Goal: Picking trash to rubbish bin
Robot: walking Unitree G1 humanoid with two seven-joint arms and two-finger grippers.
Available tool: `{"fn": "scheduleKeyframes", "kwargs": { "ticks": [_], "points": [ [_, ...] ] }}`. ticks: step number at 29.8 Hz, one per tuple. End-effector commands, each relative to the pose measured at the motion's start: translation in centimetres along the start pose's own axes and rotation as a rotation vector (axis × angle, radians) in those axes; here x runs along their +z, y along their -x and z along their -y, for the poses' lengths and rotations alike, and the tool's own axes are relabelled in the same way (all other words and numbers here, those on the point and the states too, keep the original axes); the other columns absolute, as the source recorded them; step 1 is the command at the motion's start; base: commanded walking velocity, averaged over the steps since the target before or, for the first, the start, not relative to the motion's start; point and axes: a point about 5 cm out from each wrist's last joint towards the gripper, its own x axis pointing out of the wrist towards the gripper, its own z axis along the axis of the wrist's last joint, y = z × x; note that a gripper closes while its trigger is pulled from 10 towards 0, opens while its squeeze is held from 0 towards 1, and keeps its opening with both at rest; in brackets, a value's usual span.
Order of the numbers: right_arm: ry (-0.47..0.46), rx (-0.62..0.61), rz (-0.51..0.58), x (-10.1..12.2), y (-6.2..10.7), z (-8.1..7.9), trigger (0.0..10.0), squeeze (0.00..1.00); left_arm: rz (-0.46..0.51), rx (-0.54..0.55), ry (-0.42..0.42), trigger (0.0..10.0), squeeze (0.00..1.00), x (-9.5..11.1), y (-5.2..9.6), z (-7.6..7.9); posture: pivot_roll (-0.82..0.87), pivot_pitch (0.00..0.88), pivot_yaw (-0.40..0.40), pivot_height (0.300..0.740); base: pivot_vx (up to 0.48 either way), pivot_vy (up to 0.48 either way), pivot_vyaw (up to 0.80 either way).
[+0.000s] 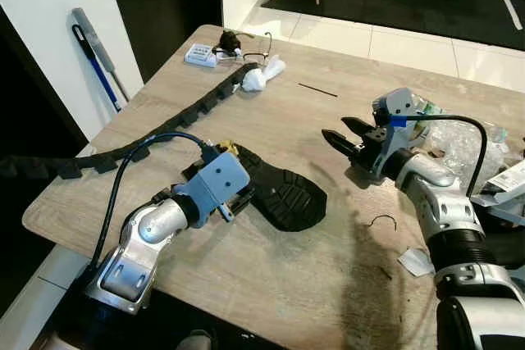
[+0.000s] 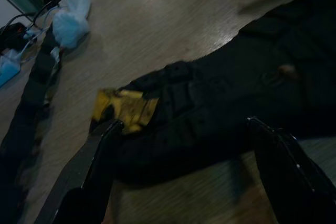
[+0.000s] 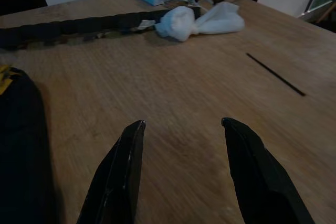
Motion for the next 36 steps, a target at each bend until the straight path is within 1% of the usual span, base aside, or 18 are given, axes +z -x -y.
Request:
{"fn": "scheduleKeyframes", "kwargs": {
  "ticks": [1,6,8,10,12,13,14,15,16,18,19,22,29,31,33,34,36],
  "points": [
    [0.000,0.008,-0.014,-0.2,0.0,-0.2,10.0,0.00,-0.017,-0.002,0.014,10.0,0.00,-0.4,0.0,0.2,0.06,0.202,0.019,0.740,0.000,0.000,0.00],
    [0.002,0.011,-0.009,-0.1,-0.2,-0.2,10.0,0.00,-0.018,0.004,0.014,10.0,0.00,-0.4,0.0,0.2,0.06,0.202,0.019,0.740,0.000,0.000,0.00],
    [0.004,0.036,-0.053,-0.6,-0.4,-0.5,10.0,0.00,-0.030,0.012,0.039,10.0,0.00,-0.7,0.1,0.1,0.06,0.202,0.019,0.740,0.000,0.000,0.00],
    [-0.016,0.097,-0.135,-1.7,-0.5,-1.0,10.0,0.00,-0.045,0.003,0.069,10.0,0.00,-0.9,0.0,0.3,0.06,0.204,0.020,0.740,0.000,0.000,0.00],
    [-0.022,0.111,-0.153,-2.0,-0.5,-1.1,10.0,0.00,-0.047,-0.001,0.075,10.0,0.00,-1.0,0.0,0.3,0.06,0.204,0.020,0.740,0.000,0.000,0.00],
    [-0.070,0.182,-0.215,-2.9,-0.6,-2.0,10.0,0.00,-0.069,-0.034,0.091,10.0,0.00,-1.2,0.0,0.6,0.06,0.201,0.016,0.740,0.000,0.000,0.00],
    [-0.070,0.182,-0.215,-2.9,-0.6,-2.0,10.0,0.00,-0.069,-0.034,0.091,10.0,0.00,-1.2,0.0,0.6,0.06,0.201,0.016,0.740,0.000,0.000,0.00],
    [-0.084,0.215,-0.244,-3.4,-0.6,-2.5,10.0,0.00,-0.088,-0.051,0.089,10.0,0.00,-1.4,0.1,0.7,0.06,0.201,0.015,0.740,0.000,0.000,0.00],
    [-0.073,0.251,-0.277,-3.9,-0.7,-3.2,10.0,0.00,-0.121,-0.077,0.064,10.0,0.00,-1.7,0.3,0.8,0.06,0.199,0.013,0.740,0.000,0.000,0.00],
    [-0.066,0.257,-0.282,-4.0,-0.7,-3.3,10.0,0.00,-0.130,-0.085,0.052,10.0,0.00,-1.8,0.3,0.8,0.06,0.199,0.013,0.740,0.000,0.000,0.00],
    [-0.071,0.258,-0.280,-4.0,-1.0,-3.7,10.0,0.00,-0.171,-0.094,0.038,10.0,0.00,-2.3,0.6,0.8,0.06,0.198,0.012,0.740,0.000,0.000,0.00],
    [-0.076,0.261,-0.276,-4.0,-1.2,-4.0,10.0,0.00,-0.190,-0.105,0.020,10.0,0.00,-2.5,0.7,0.8,0.06,0.197,0.013,0.740,0.000,0.000,0.00],
    [-0.135,0.275,-0.221,-3.3,-1.9,-4.7,10.0,0.00,-0.165,-0.125,0.029,10.0,0.00,-2.0,0.2,1.6,0.06,0.188,0.015,0.740,0.000,0.000,0.00],
    [-0.185,0.259,-0.144,-1.8,-2.6,-4.6,10.0,0.00,-0.149,-0.140,0.032,10.0,0.00,-1.5,-0.2,2.2,0.06,0.186,0.017,0.740,0.000,0.000,0.00],
    [-0.219,0.246,-0.080,-0.3,-3.0,-4.4,10.0,0.00,-0.139,-0.146,0.034,10.0,0.00,-1.2,-0.4,2.4,0.06,0.186,0.016,0.740,0.000,0.000,0.00],
    [-0.241,0.237,-0.027,0.8,-3.3,-4.1,10.0,0.00,-0.134,-0.148,0.034,10.0,0.00,-1.1,-0.5,2.5,0.06,0.186,0.016,0.740,0.000,0.000,0.00],
    [-0.250,0.233,0.006,1.6,-3.4,-4.0,10.0,0.00,-0.131,-0.148,0.031,10.0,0.00,-1.0,-0.5,2.5,0.06,0.186,0.016,0.740,0.000,0.000,0.00]
  ]
}}
